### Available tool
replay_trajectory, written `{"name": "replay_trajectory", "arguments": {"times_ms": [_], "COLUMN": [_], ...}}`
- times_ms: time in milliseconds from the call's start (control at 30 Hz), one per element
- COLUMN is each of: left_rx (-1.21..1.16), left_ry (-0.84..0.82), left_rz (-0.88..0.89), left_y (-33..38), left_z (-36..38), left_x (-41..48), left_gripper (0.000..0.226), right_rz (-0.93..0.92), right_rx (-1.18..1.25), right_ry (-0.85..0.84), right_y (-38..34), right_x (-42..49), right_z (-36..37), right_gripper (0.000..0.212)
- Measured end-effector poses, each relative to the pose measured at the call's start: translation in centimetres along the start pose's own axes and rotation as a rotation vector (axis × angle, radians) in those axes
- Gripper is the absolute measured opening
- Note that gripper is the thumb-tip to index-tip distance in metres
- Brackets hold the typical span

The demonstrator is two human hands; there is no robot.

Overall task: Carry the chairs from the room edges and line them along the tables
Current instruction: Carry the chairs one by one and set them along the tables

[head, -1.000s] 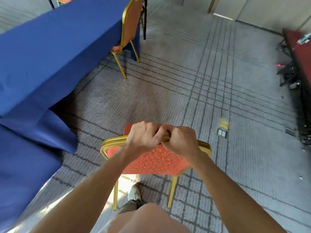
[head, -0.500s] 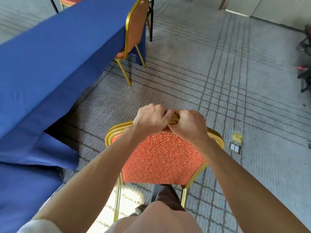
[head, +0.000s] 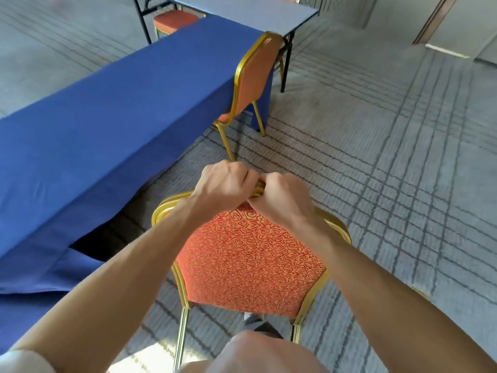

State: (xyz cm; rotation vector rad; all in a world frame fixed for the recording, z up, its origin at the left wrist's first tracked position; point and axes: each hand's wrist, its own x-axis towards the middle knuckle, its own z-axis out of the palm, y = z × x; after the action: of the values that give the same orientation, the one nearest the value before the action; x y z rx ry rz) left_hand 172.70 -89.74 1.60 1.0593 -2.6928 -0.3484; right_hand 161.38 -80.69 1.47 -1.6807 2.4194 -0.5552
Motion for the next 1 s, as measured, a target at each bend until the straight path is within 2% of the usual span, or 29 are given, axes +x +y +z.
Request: {"name": "replay_trajectory", "arguments": {"times_ms": [133, 267, 433, 667, 867, 1000], "left_rx": [0.016, 0.088, -0.016, -0.13, -0.193, -0.229], "left_ry": [0.093, 0.064, 0.025, -0.026, 0.02, 0.054], "left_rz": [-0.031, -0.101, -0.215, -0.323, -0.347, -0.436], "left_y": [-1.4, -1.6, -0.6, -0.3, -1.7, -4.1], "left_z": [-0.7, 1.4, 5.6, 8.7, 8.5, 6.5], "left_x": [2.2, 3.9, 5.7, 11.5, 14.9, 18.2], "left_gripper": [0.045, 0.049, 0.044, 0.049, 0.059, 0.06], "right_rz": [-0.196, -0.331, -0.353, -0.315, -0.389, -0.429], "right_rx": [-0.046, 0.02, 0.064, -0.008, 0.01, -0.033], "right_ry": [0.096, 0.105, -0.053, -0.133, -0.127, -0.101], "right_y": [0.2, 2.9, 7.3, 11.2, 12.0, 11.0], "right_x": [3.7, 6.6, 9.1, 14.5, 19.1, 23.8], "right_z": [-0.9, 0.9, 4.2, 5.8, 5.8, 6.0], "right_gripper": [0.024, 0.017, 0.016, 0.009, 0.01, 0.018]}}
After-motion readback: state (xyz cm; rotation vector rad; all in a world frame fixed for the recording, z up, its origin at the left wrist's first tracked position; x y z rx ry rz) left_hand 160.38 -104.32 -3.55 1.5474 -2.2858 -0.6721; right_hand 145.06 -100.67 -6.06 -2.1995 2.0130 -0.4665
